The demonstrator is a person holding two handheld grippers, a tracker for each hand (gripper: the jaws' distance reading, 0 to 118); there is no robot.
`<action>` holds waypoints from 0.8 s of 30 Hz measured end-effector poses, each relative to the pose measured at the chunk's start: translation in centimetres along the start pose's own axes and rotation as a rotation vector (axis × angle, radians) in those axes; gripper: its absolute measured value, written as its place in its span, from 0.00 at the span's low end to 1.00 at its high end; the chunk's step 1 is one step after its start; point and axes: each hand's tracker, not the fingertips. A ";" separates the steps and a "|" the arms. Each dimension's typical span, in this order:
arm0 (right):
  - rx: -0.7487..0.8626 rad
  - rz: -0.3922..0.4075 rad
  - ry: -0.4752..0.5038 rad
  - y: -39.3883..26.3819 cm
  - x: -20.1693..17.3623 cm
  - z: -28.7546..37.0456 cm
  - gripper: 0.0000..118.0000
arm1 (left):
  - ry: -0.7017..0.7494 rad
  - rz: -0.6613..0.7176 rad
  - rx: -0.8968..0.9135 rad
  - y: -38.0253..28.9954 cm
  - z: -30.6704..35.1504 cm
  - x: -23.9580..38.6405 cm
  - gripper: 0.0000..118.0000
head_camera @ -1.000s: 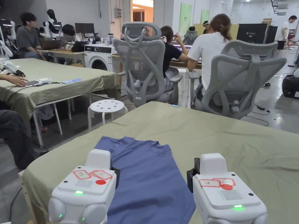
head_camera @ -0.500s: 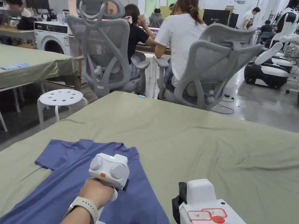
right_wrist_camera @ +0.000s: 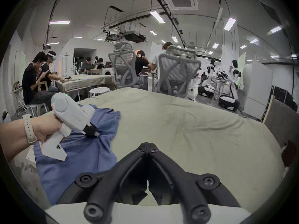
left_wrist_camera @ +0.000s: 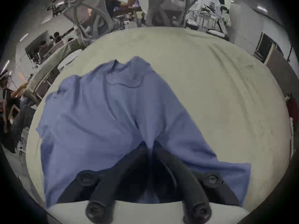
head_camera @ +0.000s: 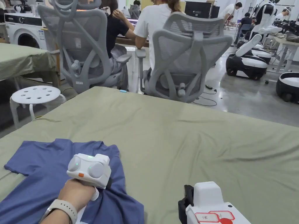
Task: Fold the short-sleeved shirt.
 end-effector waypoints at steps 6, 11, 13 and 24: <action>0.047 -0.038 -0.107 0.0 5.5 6.4 0.00 | -0.061 -0.020 0.211 2.9 8.7 5.9 0.00; 0.082 -0.080 -0.247 -0.3 11.2 13.3 0.00 | -0.267 -0.204 0.355 4.6 15.8 19.2 0.00; 0.098 -0.089 -0.308 -0.6 13.6 16.2 0.00 | -0.360 -0.274 0.409 4.7 18.6 25.6 0.00; 0.063 -0.132 -0.555 -5.9 24.2 26.4 0.00 | -0.659 -0.603 0.315 -2.0 19.2 54.4 0.00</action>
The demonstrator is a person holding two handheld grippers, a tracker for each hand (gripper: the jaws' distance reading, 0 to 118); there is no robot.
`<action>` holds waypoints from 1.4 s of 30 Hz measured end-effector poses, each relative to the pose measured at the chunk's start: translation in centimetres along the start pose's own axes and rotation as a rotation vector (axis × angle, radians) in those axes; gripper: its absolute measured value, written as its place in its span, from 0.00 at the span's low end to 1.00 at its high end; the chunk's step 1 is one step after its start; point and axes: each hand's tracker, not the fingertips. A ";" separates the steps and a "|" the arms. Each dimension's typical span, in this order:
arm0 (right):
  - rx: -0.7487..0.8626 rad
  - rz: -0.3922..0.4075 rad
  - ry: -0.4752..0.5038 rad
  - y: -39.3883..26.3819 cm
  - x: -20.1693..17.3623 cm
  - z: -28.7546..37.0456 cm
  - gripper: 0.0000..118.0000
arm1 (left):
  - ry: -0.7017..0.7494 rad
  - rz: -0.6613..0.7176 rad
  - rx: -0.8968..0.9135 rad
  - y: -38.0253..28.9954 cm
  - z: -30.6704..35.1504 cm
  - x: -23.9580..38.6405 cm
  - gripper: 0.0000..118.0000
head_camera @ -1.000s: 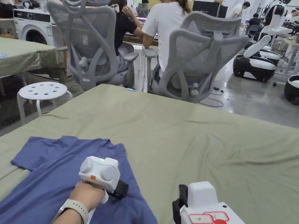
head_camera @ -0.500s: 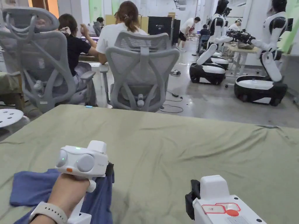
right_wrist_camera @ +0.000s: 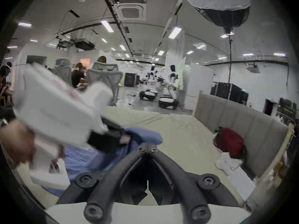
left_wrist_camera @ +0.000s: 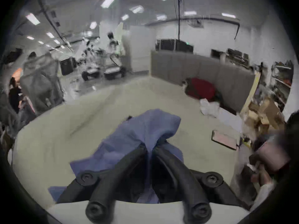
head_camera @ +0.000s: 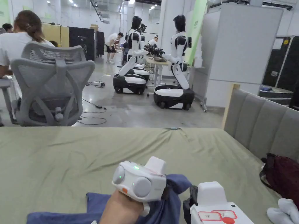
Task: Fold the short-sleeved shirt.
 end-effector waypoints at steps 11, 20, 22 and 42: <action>-0.091 -0.056 -0.050 -4.1 4.9 -1.7 0.00 | 0.082 -0.011 -0.159 -6.7 -9.2 3.1 0.25; -0.057 -0.052 0.076 -2.3 -0.5 -0.9 0.00 | 0.397 0.022 0.250 -8.2 12.2 -2.0 0.73; -0.043 -0.053 0.112 -2.1 -2.4 -0.7 0.00 | 0.524 0.030 0.316 -10.7 17.8 -2.8 0.73; -0.039 -0.001 0.200 -1.7 -7.9 -2.1 0.00 | 0.545 0.429 0.058 -18.0 20.6 -18.8 0.00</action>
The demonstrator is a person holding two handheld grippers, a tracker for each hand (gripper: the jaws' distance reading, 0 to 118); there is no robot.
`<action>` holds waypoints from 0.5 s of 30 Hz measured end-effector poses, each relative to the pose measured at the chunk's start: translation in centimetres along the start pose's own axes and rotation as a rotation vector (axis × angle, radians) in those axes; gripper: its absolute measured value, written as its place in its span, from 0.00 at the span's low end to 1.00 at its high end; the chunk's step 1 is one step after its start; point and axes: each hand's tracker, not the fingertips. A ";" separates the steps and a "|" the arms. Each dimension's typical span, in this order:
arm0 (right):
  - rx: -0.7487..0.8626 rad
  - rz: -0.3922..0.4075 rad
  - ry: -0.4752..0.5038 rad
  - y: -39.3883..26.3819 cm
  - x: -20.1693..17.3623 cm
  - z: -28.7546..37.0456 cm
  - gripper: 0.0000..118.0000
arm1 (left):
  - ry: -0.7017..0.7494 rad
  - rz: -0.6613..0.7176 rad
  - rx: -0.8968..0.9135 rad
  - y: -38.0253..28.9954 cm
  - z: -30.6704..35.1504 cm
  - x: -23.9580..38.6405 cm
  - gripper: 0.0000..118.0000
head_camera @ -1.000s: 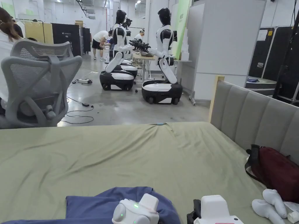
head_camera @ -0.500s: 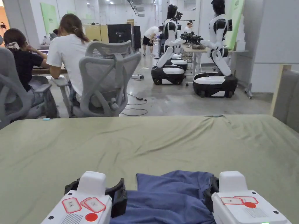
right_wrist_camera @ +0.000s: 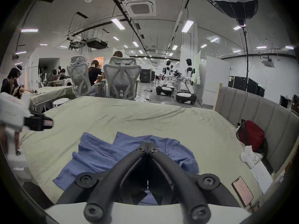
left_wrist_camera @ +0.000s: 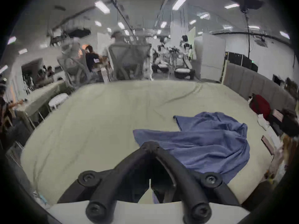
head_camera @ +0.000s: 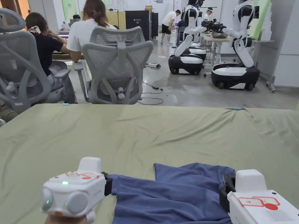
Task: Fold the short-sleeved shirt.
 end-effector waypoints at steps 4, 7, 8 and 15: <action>-0.005 0.002 0.000 -0.7 1.1 -1.1 0.00 | -0.001 0.011 -0.171 2.3 -8.1 -1.5 0.00; -0.023 0.000 -0.006 -1.2 2.2 -2.5 0.00 | 0.022 0.029 -0.232 3.8 -13.4 -1.9 0.00; -0.027 -0.012 -0.006 -1.4 2.6 -2.9 0.00 | 0.051 -0.004 -0.249 4.2 -15.0 -1.8 0.11; -0.077 -0.033 -0.054 -2.9 6.0 -5.4 0.00 | 0.103 -0.048 -0.368 4.2 -22.6 -1.0 0.63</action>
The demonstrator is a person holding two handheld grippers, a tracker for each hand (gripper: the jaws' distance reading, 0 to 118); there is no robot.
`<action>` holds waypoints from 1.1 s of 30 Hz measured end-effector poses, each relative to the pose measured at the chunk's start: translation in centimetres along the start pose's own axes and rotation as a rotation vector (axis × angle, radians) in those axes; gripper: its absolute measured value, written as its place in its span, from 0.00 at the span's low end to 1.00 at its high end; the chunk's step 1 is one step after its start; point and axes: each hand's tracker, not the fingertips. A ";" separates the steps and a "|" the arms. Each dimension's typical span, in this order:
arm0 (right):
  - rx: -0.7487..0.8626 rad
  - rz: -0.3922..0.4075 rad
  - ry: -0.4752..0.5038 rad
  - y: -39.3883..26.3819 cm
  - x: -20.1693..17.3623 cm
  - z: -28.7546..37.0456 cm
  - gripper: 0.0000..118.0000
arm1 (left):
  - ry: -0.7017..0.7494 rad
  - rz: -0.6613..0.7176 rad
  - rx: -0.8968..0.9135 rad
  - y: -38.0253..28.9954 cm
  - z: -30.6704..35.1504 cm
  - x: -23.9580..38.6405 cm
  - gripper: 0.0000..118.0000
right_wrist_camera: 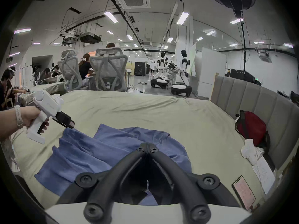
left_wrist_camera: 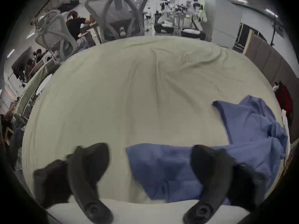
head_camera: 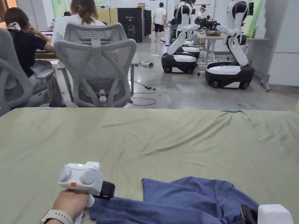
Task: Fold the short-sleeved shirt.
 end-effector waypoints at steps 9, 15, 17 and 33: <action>-0.044 -0.045 -0.110 -0.4 5.2 -0.5 0.00 | -0.003 -0.152 -0.047 -1.0 0.1 2.2 0.00; -0.138 -0.063 -0.151 1.3 10.5 -3.1 0.00 | -0.069 -0.111 0.115 -1.1 6.3 1.3 0.00; -0.194 -0.097 -0.136 1.7 12.5 -5.1 0.00 | -0.082 -0.110 0.163 -1.4 8.6 1.5 0.00; -0.643 -0.145 -0.062 -4.6 14.1 -19.8 0.73 | -0.081 -0.132 0.192 -2.5 9.7 0.9 0.00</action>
